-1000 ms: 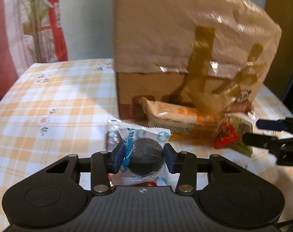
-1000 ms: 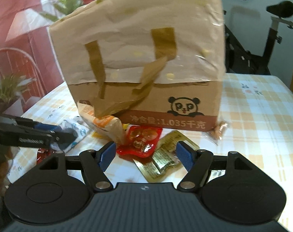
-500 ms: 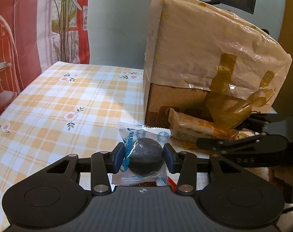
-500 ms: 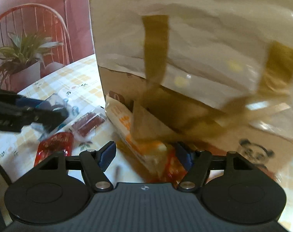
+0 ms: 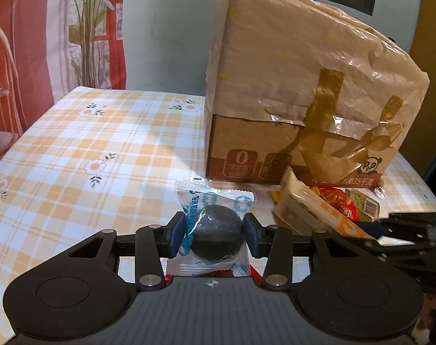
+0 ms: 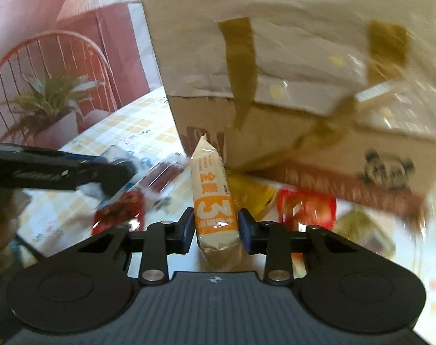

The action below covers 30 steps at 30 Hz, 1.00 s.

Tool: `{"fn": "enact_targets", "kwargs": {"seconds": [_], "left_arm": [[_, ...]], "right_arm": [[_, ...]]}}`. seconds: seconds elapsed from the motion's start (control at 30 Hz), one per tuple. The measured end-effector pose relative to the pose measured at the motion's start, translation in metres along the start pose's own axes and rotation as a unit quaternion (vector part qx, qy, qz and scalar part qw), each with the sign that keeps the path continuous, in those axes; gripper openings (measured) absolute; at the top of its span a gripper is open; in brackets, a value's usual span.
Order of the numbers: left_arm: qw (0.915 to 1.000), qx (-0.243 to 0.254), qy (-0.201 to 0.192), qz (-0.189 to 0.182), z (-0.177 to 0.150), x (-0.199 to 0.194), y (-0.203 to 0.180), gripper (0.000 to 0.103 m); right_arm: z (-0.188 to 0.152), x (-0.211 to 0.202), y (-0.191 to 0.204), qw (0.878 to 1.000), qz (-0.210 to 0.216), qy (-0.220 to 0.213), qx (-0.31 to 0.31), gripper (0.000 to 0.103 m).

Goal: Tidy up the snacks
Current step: 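Lift the candy packet with the left gripper while the right grasps the white-orange stick snack, then drop the candy packet into the paper bag with the left gripper while the right drops the stick snack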

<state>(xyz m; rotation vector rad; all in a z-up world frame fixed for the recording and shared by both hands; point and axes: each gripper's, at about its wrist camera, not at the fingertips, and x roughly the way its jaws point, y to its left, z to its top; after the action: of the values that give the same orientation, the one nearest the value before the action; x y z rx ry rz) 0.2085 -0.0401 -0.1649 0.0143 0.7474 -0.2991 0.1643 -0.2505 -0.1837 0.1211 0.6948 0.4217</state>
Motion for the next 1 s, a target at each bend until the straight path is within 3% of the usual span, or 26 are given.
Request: {"fn": "enact_targets", "kwargs": {"seconds": [0.3, 1.0], "left_arm": [[0.9999, 0.01, -0.003, -0.002, -0.001, -0.006, -0.005, 0.046], [0.9997, 0.01, -0.022, -0.004, 0.003, -0.019, -0.005, 0.046]], "right_arm": [[-0.01, -0.025, -0.004, 0.999, 0.006, -0.009, 0.031, 0.032], [-0.006, -0.046, 0.004, 0.999, 0.017, -0.038, 0.014, 0.031]]}}
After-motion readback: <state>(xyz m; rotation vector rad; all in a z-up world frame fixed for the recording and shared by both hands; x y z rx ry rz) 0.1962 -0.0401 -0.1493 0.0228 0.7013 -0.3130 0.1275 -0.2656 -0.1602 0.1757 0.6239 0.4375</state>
